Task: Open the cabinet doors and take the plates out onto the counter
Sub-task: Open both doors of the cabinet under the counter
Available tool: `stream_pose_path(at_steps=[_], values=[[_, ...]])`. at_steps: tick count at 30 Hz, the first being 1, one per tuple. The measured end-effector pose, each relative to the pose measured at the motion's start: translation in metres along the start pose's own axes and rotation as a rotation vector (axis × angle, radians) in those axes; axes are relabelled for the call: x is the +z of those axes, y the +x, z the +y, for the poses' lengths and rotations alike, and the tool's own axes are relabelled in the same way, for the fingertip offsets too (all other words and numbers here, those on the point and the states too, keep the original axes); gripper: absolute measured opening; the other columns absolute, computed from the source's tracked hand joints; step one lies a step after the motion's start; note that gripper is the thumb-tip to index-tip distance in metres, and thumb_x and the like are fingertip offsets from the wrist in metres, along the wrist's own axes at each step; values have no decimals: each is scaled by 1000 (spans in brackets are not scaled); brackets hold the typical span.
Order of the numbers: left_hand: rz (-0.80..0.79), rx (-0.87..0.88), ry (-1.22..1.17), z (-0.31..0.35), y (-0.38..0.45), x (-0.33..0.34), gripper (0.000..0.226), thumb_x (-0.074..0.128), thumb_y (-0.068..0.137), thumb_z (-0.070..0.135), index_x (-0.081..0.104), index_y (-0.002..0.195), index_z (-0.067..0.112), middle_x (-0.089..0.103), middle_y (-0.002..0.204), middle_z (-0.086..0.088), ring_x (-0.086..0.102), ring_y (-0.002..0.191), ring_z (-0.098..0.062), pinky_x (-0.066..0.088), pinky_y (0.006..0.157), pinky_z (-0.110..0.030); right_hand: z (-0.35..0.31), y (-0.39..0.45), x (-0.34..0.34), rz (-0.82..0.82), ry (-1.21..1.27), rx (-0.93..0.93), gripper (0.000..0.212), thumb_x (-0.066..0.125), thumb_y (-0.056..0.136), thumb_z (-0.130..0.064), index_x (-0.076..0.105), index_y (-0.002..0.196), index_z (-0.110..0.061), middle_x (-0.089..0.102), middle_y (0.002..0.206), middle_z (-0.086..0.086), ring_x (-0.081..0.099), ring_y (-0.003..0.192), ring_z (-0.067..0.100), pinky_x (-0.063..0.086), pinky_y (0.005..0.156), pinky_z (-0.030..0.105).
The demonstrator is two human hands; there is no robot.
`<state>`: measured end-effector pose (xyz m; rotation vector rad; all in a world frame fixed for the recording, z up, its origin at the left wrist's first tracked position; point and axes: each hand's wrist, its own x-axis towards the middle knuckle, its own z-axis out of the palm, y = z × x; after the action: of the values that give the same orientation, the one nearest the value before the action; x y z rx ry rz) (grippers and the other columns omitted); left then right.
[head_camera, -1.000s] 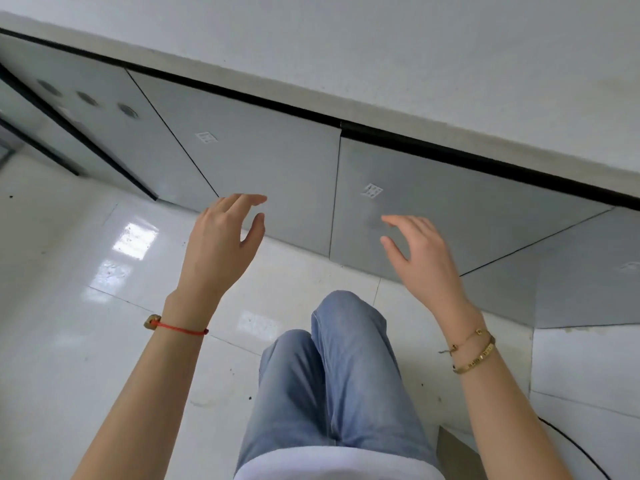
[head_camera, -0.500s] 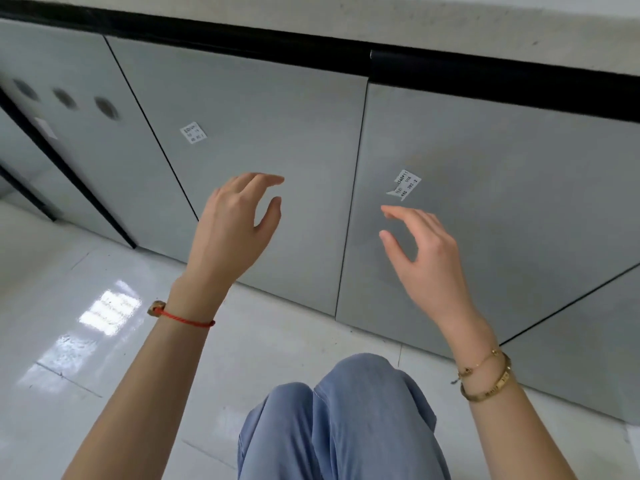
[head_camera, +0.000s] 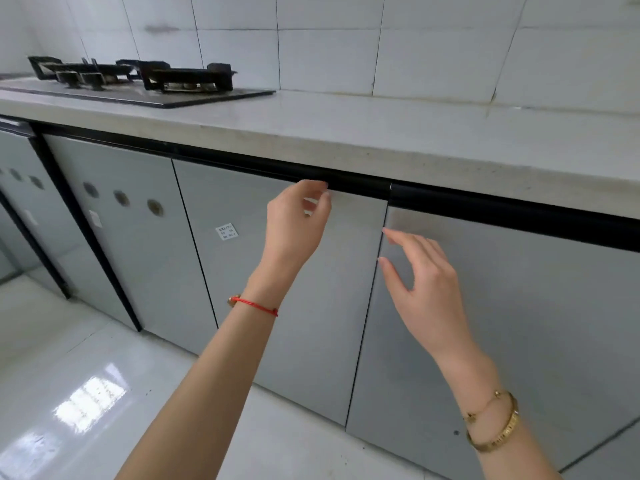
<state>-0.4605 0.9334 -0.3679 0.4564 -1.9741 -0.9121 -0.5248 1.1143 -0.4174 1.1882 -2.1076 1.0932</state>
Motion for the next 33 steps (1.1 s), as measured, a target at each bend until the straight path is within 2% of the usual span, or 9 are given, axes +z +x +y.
stream_pose_path(at_steps=[3,6,7,13,20,23,26,29,33], values=[[6,-120,-140,4,10,9,19,58,92,25,70,106,19,70,88,8,62,81,-1,41,68,-3,0,0,3,-22,-14,5,36,57,95,-22,56,130,-12,61,122,-1,51,120,15,41,102,26],[-16,-230,-333,3,15,11,15,59,91,26,70,99,21,72,84,6,67,87,-10,50,78,-22,0,-1,5,-42,-18,16,37,56,96,-23,55,131,-12,60,124,-2,50,122,13,40,103,25],[-23,-252,-387,3,15,11,14,60,91,26,71,98,21,73,85,5,68,89,-11,51,78,-24,0,-2,5,-48,-23,16,37,56,96,-24,55,131,-12,60,124,-2,49,122,13,40,103,26],[-61,-277,-554,2,10,8,11,60,92,21,68,94,28,72,86,12,68,82,2,47,70,-14,-1,-9,6,-45,-24,41,40,56,96,-24,52,135,-13,58,128,-2,48,125,12,34,103,16],[-54,-225,-570,3,-10,-14,12,60,93,19,68,93,27,70,86,13,68,84,1,49,71,-13,-2,-21,15,-42,-11,77,46,57,96,-29,48,138,-14,55,132,-3,47,126,12,32,104,15],[-53,-198,-562,3,-22,-27,11,60,94,20,68,94,28,70,87,13,68,85,1,50,71,-12,-7,-27,21,-109,26,55,48,57,95,-31,46,139,-15,55,133,-4,46,127,11,36,106,21],[-64,-194,-527,6,-30,-39,10,60,94,23,67,94,29,71,88,12,68,85,1,51,75,-15,-14,-35,24,-105,78,51,47,58,94,-33,48,137,-15,56,131,-4,48,125,9,39,105,23],[-67,-159,-408,7,-36,-51,10,61,93,24,68,100,26,72,94,9,67,88,1,52,81,-17,-22,-43,24,-105,90,27,47,58,94,-32,49,137,-13,57,131,-1,49,125,11,37,105,19],[40,49,-92,7,-59,-65,26,64,91,29,64,115,21,67,106,10,64,93,0,51,77,-14,-40,-56,21,-121,117,-28,50,59,94,-31,48,137,-9,55,135,2,46,128,11,27,107,6]])
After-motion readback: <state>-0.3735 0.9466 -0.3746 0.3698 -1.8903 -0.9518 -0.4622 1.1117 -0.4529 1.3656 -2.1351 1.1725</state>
